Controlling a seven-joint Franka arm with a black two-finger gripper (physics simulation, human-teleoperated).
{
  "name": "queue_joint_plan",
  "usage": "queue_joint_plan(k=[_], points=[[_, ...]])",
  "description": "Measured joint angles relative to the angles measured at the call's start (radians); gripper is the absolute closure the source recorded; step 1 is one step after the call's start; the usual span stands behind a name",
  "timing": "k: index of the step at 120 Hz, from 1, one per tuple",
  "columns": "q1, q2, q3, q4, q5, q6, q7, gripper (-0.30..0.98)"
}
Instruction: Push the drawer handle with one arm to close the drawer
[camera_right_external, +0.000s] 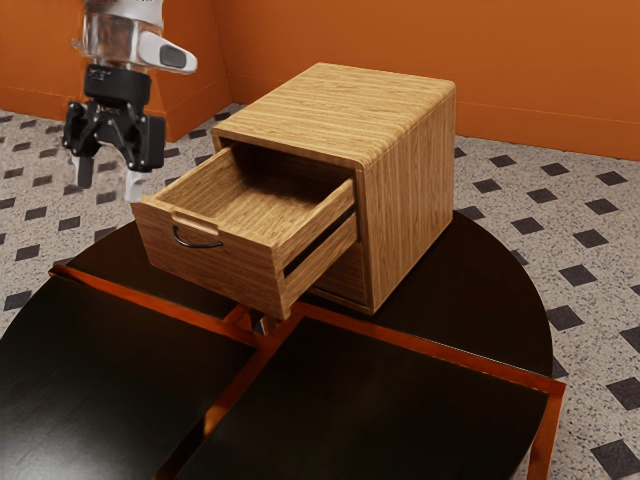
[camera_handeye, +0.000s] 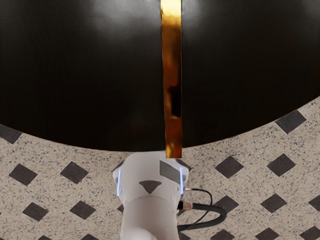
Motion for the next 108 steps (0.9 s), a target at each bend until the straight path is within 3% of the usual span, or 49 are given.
queue_joint_plan(k=[16, 35, 44, 50, 62, 75, 102, 108], points=[[-0.004, -0.022, -0.030, -0.078, 0.005, 0.298, -0.019, 0.00], [0.004, -0.554, -0.057, -0.681, -0.039, 0.526, -0.059, 0.05], [0.005, -0.746, -0.033, -0.901, -0.047, 0.607, -0.075, 0.14], [0.006, -0.810, -0.014, -0.974, -0.040, 0.640, -0.084, 0.24], [0.006, -0.831, -0.001, -1.019, -0.016, 0.681, -0.096, 0.43], [0.005, -0.748, 0.024, -1.036, 0.010, 0.761, -0.091, 0.58], [-0.055, -0.703, -0.002, -1.055, 0.043, 0.936, -0.063, 0.72], [-0.057, -0.680, 0.028, -1.052, 0.044, 0.971, -0.058, 0.74]])
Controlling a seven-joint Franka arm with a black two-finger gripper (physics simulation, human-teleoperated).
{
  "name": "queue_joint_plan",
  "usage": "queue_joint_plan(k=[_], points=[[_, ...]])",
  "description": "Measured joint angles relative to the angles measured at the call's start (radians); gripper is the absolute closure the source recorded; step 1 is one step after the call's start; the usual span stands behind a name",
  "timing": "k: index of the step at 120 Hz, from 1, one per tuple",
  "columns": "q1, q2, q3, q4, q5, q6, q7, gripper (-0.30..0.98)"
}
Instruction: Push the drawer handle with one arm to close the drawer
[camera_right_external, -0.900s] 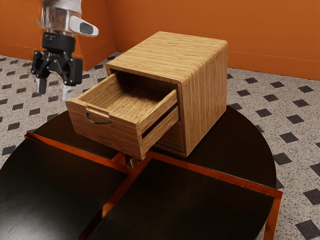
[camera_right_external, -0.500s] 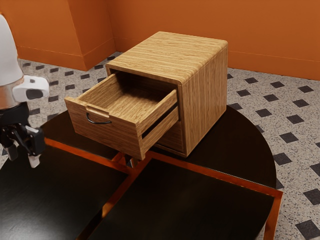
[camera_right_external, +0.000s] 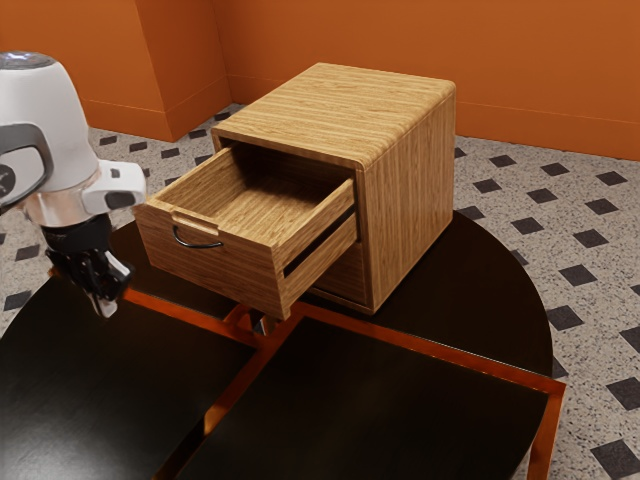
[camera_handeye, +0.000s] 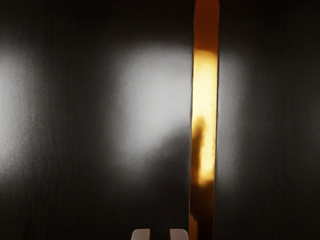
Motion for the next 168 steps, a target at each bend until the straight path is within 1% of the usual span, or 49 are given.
queue_joint_plan(k=[11, 27, 43, 66, 88, 108, 138, 168], points=[[-0.001, 0.053, 0.024, 0.024, 0.004, 0.058, 0.012, 0.76], [-0.001, 0.160, 0.031, 0.099, 0.006, 0.141, 0.035, 0.77], [-0.002, 0.253, 0.035, 0.166, 0.004, 0.190, 0.059, 0.78], [-0.002, 0.301, 0.037, 0.182, -0.005, 0.222, 0.085, 0.78], [-0.001, 0.391, 0.051, 0.241, -0.005, 0.249, 0.104, 0.78], [-0.001, 0.435, 0.052, 0.270, -0.003, 0.287, 0.118, 0.79], [0.000, 0.559, 0.052, 0.384, -0.001, 0.328, 0.137, 0.79], [-0.002, 0.700, 0.042, 0.529, 0.002, 0.362, 0.151, 0.79]])
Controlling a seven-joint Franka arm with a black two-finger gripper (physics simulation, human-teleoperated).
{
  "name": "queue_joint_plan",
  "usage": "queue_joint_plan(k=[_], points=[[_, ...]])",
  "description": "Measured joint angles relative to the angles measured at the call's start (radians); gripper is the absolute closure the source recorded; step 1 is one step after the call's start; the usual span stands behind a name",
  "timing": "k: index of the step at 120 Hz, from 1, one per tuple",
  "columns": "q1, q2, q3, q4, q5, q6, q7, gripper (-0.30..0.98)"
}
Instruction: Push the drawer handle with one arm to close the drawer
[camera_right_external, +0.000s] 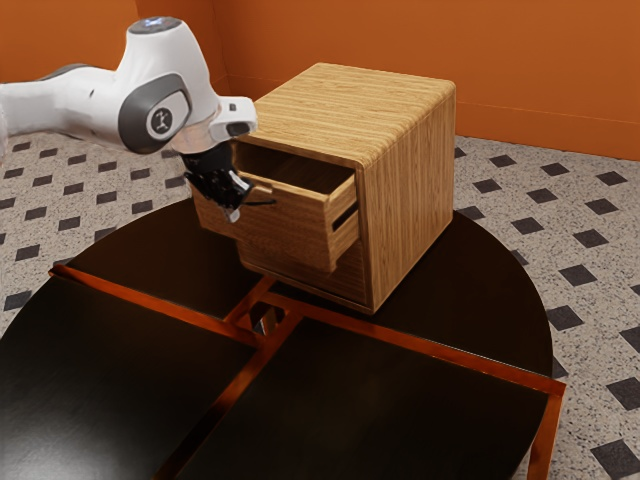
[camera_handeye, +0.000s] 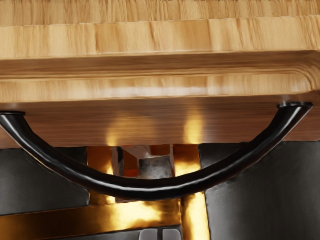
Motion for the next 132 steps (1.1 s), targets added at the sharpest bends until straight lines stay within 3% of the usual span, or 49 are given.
queue_joint_plan(k=[55, 98, 111, 117, 124, 132], points=[[0.008, 0.204, -0.002, 0.249, 0.001, 0.030, 0.044, 0.79], [0.028, 0.285, -0.009, 0.355, -0.002, 0.032, 0.093, 0.79], [0.028, -0.078, -0.066, -0.094, -0.078, 0.037, 0.074, 0.77], [0.019, -0.226, -0.091, -0.204, -0.099, 0.008, 0.052, 0.72], [0.019, -0.316, -0.107, -0.199, -0.117, -0.068, 0.022, 0.59], [0.021, -0.303, -0.108, -0.013, -0.129, -0.206, -0.012, 0.44]])
